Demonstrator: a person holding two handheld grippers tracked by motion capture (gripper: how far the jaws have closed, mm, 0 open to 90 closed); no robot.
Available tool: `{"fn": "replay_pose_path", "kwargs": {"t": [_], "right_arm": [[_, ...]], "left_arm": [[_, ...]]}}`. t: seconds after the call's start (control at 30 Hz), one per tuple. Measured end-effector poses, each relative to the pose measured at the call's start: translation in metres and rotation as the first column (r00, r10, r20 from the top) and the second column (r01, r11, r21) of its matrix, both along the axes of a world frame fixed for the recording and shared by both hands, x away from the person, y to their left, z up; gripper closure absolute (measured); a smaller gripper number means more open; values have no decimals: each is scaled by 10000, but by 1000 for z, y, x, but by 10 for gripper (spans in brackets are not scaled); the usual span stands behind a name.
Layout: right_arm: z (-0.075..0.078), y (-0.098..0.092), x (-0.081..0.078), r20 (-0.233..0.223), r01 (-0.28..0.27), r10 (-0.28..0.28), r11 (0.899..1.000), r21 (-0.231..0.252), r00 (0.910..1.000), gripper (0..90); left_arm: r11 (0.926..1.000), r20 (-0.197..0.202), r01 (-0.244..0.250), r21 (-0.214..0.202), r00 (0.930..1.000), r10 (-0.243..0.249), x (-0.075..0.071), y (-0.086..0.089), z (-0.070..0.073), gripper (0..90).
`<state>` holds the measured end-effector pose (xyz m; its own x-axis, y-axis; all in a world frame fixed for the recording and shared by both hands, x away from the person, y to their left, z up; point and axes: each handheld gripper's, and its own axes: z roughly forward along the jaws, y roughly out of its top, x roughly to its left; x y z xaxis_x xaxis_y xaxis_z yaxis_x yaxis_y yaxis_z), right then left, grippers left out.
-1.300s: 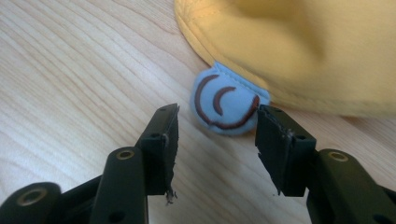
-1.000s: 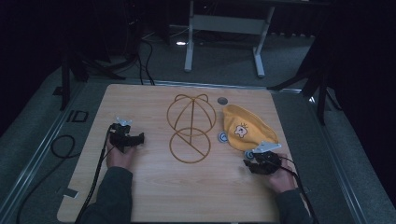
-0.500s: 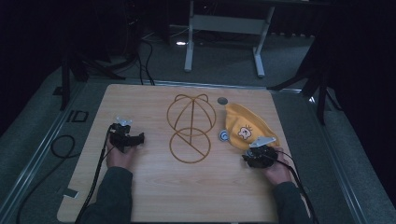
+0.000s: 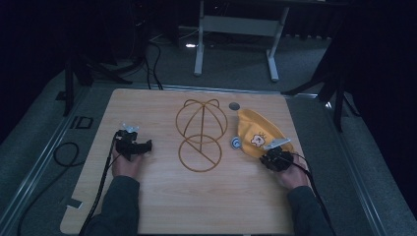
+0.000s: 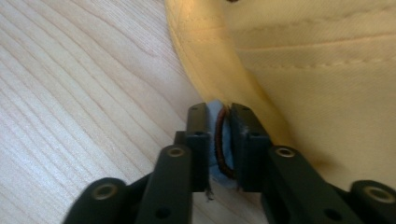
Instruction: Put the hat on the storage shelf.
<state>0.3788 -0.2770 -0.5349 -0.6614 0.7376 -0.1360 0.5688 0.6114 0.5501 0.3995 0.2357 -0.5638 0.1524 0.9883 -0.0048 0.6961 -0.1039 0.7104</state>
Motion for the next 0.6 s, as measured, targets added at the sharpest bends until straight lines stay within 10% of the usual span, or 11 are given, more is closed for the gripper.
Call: {"fn": "replay_pose_path", "kwargs": {"t": [0.6], "right_arm": [[27,8,-6,762,-510,535,9981,-345,9957,824]], "left_arm": [[10000,-3,0,2,10000,0,0,0,0,146]]}}
